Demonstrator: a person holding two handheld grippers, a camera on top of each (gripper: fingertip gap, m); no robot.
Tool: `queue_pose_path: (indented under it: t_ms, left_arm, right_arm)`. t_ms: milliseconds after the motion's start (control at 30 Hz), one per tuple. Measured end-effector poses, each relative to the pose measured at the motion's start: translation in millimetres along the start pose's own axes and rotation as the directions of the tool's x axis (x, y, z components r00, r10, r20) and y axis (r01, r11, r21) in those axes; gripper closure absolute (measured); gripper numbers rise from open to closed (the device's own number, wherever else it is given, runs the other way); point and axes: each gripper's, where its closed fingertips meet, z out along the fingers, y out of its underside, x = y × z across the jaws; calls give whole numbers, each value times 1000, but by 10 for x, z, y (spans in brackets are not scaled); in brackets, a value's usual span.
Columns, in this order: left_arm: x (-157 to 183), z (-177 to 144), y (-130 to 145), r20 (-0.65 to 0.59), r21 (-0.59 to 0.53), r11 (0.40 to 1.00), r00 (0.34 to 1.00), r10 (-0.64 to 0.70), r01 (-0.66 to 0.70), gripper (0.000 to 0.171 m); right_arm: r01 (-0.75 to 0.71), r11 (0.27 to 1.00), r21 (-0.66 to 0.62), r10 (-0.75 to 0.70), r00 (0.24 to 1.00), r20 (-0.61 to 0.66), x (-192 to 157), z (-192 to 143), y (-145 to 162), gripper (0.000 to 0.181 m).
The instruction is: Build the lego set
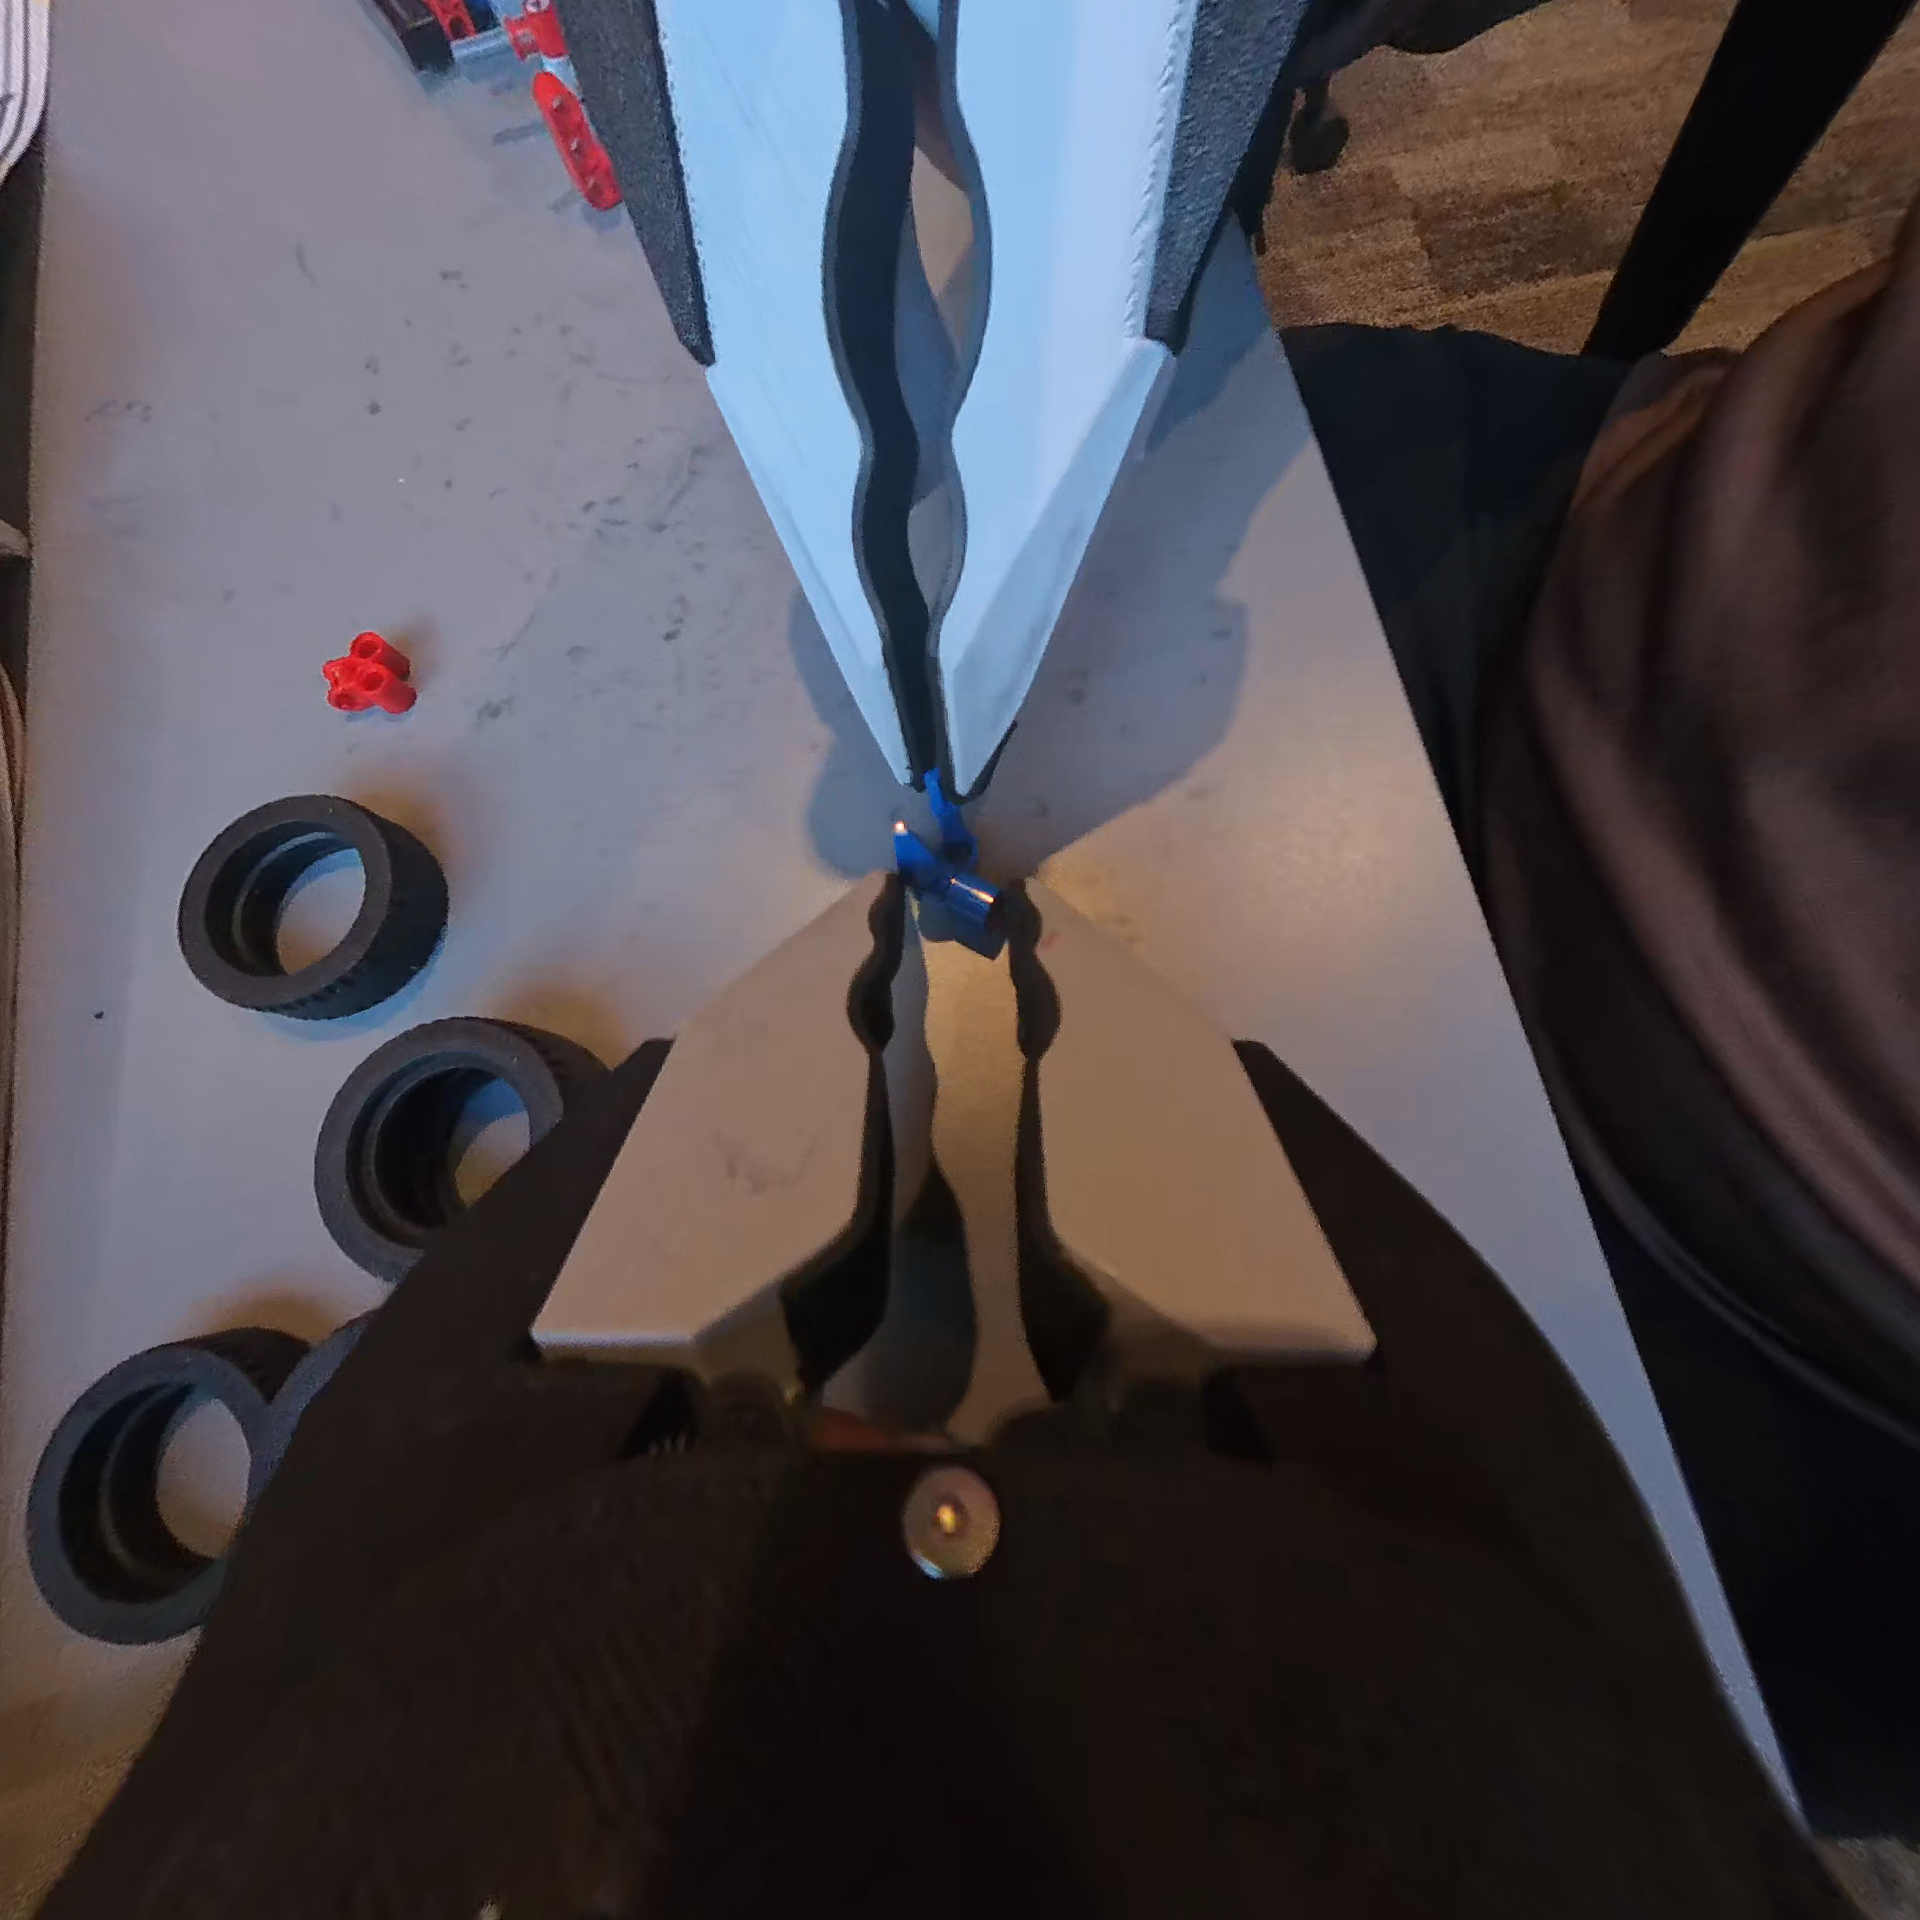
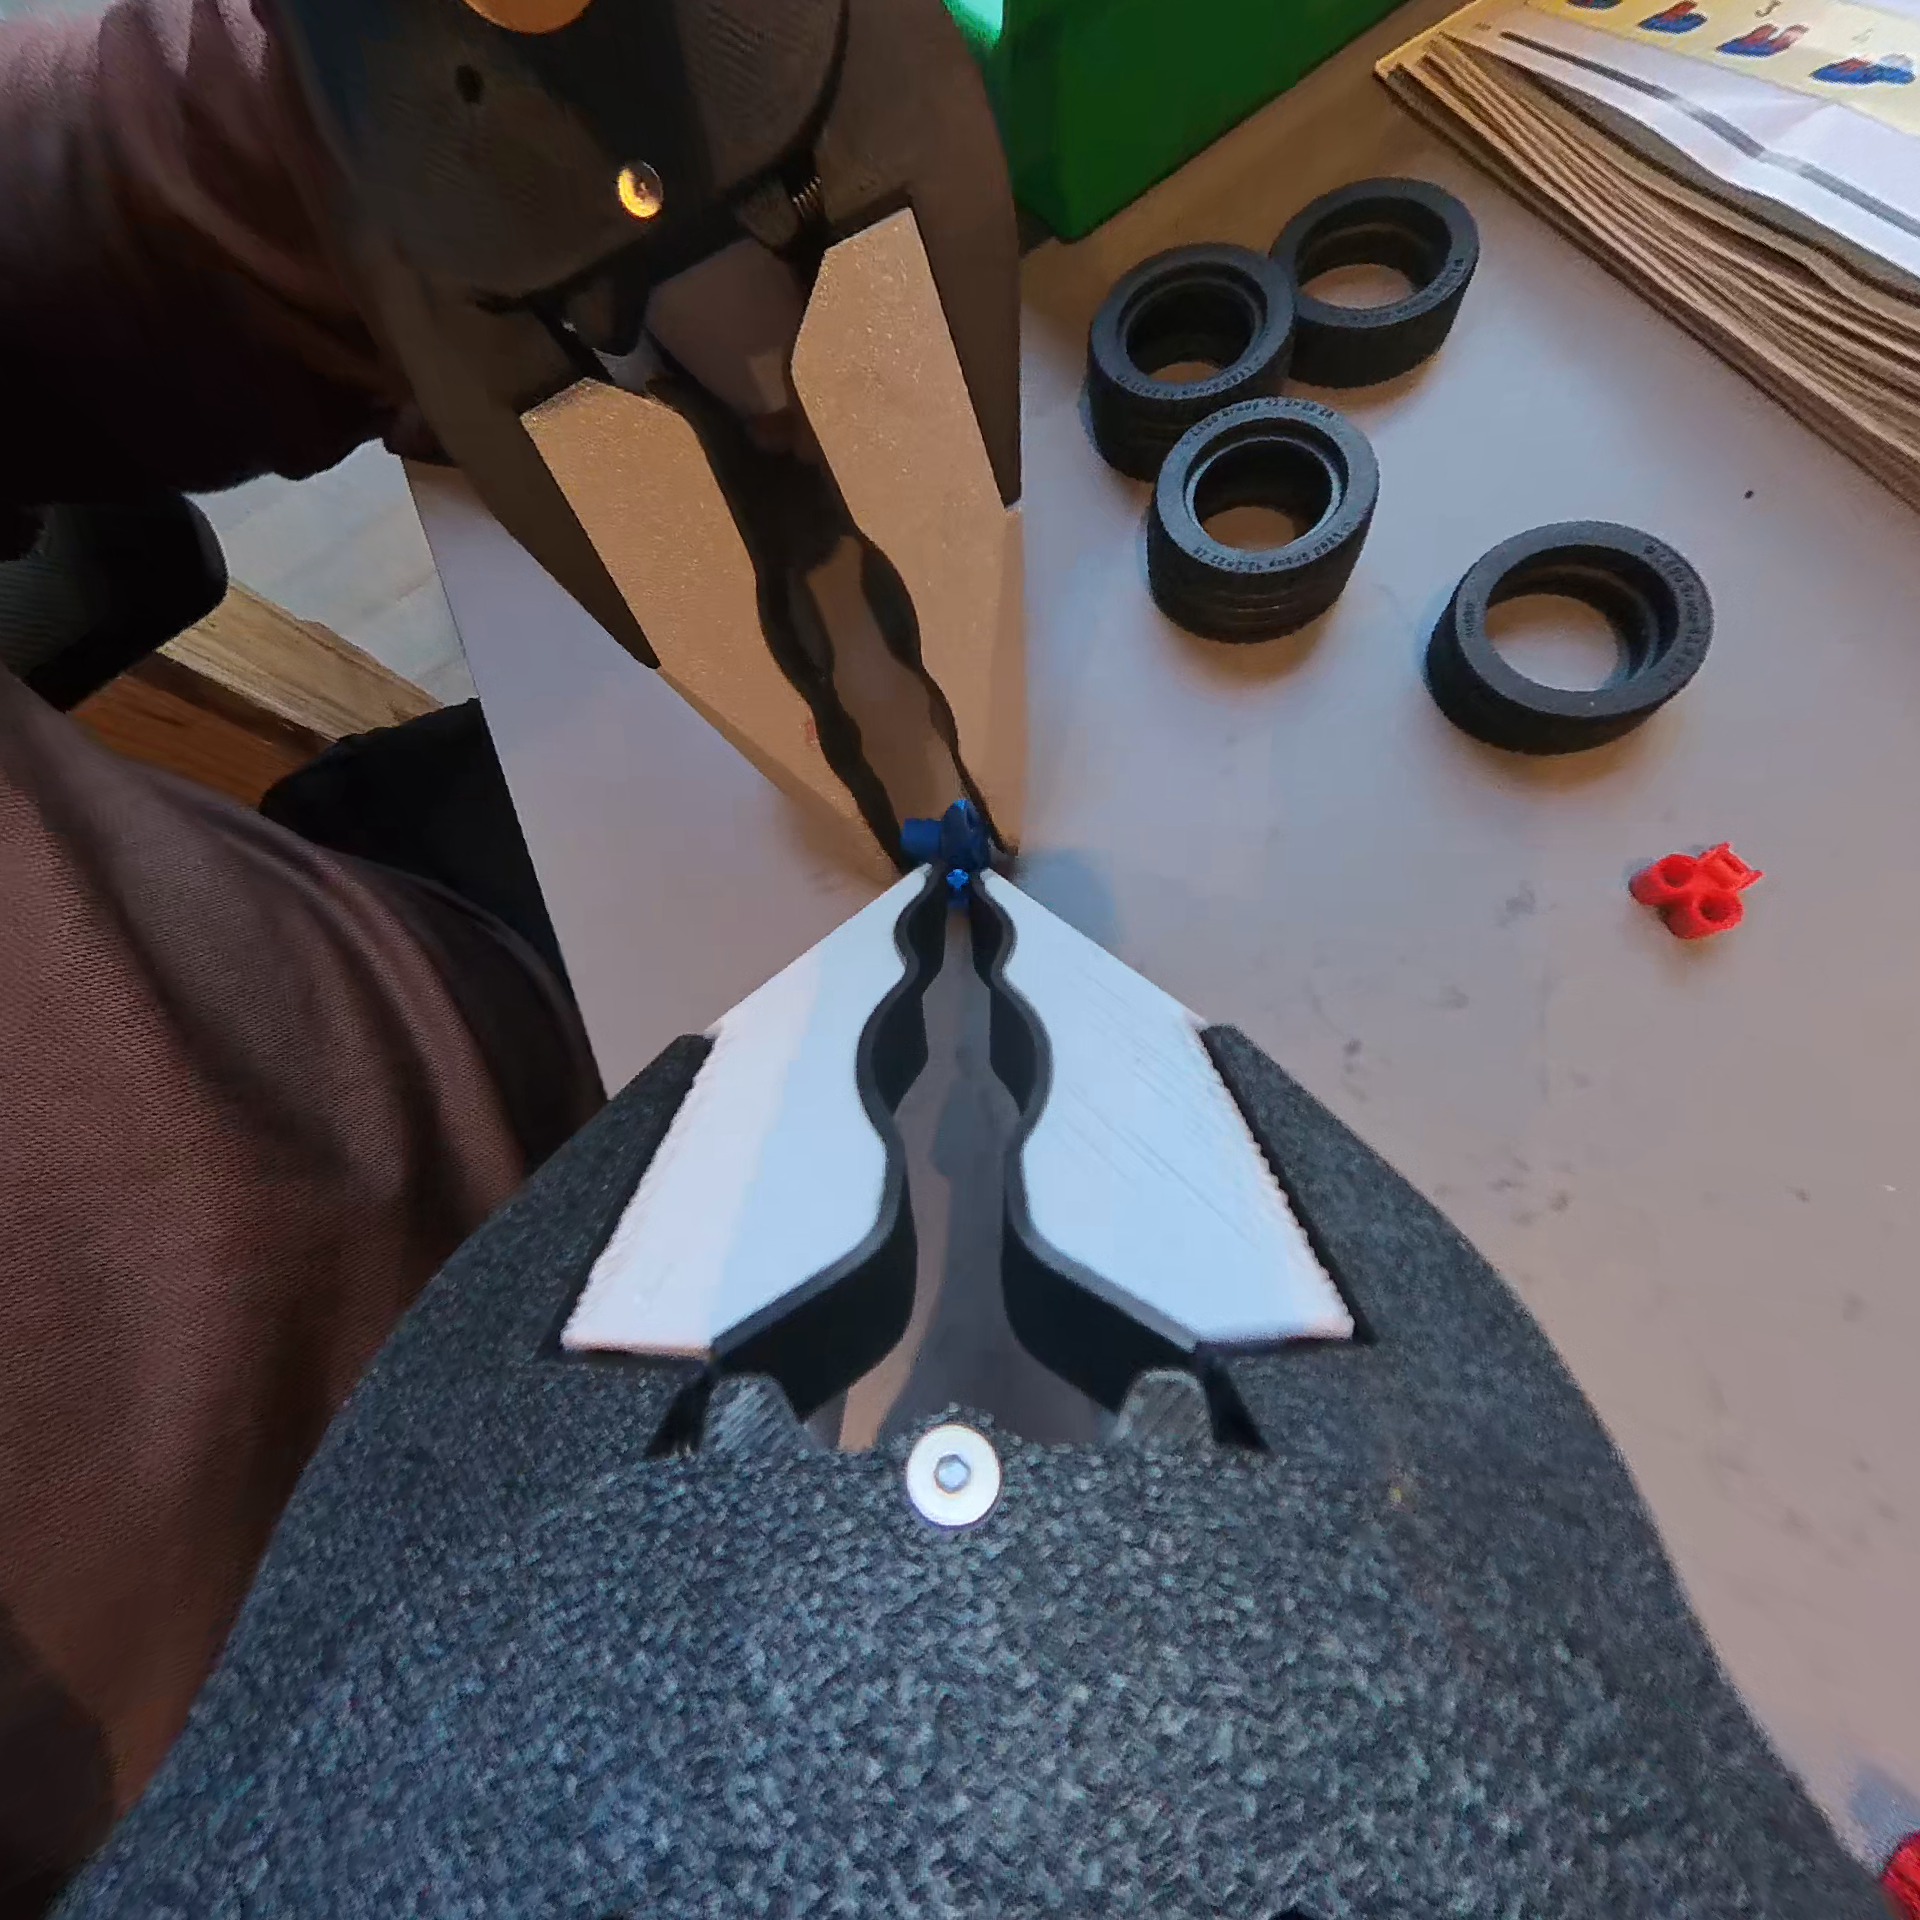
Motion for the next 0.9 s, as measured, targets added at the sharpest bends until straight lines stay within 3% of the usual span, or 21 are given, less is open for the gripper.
queue_pose_path:
  t_ms: [233, 333, 433, 900]
  left_arm:
    - [-22, -75, -30, -33, 51, 998, 999, -43, 45, 146]
    - [-37, -53, 10, -48, 22, 1000, 999, -14, 15, 146]
    - [-60, -40, 29, -57, 4, 999, 998, 33, -33, 146]
    - [10, -54, 50, -98, -19, 1000, 995, 11, -13, 155]
  right_arm:
    - [-45, 998, 40, 43, 998, 52, 7, -23, -8, 178]
    - [-45, 998, 47, 42, 997, 62, -4, -29, -20, 178]
    - [-30, 999, 44, 28, 998, 58, -12, -35, -34, 178]
    - [16, 1000, 6, -16, 1000, -8, 47, 15, 25, 178]
